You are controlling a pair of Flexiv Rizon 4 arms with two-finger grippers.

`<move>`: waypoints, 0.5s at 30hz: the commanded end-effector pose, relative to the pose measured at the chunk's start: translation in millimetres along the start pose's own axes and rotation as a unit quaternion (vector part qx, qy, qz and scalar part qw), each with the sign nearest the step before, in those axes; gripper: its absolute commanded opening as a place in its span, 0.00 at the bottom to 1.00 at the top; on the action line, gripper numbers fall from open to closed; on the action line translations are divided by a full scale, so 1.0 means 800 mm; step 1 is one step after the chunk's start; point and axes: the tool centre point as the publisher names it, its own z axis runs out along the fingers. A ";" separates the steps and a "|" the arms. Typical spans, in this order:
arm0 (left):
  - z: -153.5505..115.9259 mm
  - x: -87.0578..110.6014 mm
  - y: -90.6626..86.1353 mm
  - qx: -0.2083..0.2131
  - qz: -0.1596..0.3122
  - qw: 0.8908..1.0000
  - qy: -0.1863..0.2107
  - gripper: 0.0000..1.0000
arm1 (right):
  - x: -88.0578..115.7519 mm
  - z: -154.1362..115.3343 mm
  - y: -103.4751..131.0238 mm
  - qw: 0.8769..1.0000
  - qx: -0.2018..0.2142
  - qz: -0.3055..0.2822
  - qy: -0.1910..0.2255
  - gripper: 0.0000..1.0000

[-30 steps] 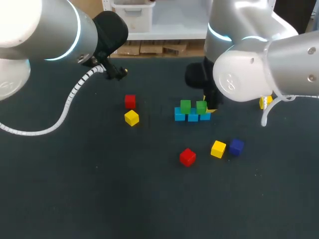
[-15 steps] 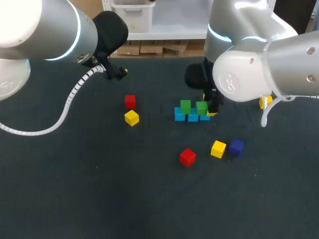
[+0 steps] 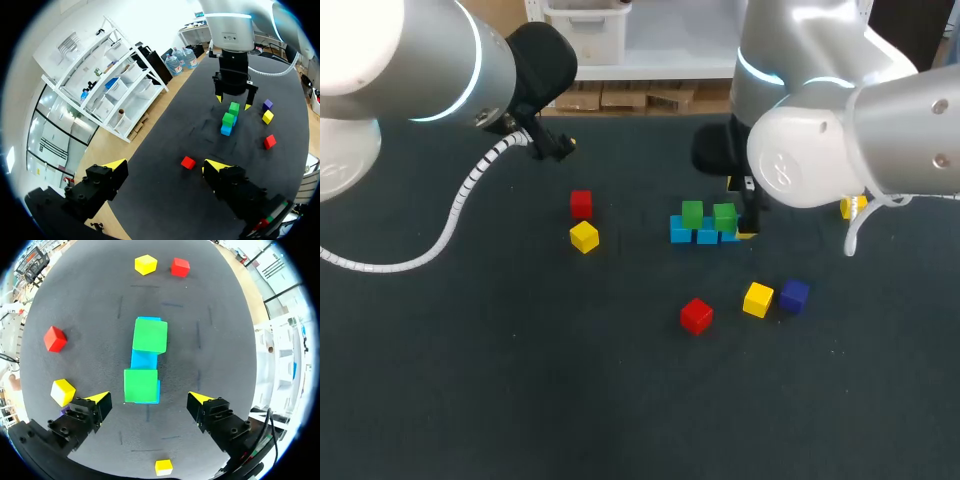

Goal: Place the blue cubes, place green cubes on the blue cubes, place the yellow cubes on the green cubes, then place the red cubes on the yellow cubes, and place purple cube on the red cubes.

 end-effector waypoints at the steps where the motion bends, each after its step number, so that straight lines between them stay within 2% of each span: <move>1: 0.000 0.000 0.001 0.001 0.000 1.000 -0.001 1.00 | 0.000 0.002 0.001 1.000 0.007 0.005 -0.003 1.00; 15: 0.000 0.000 0.001 0.001 0.000 1.000 -0.001 1.00 | -0.001 0.001 -0.005 1.000 0.018 0.017 -0.011 1.00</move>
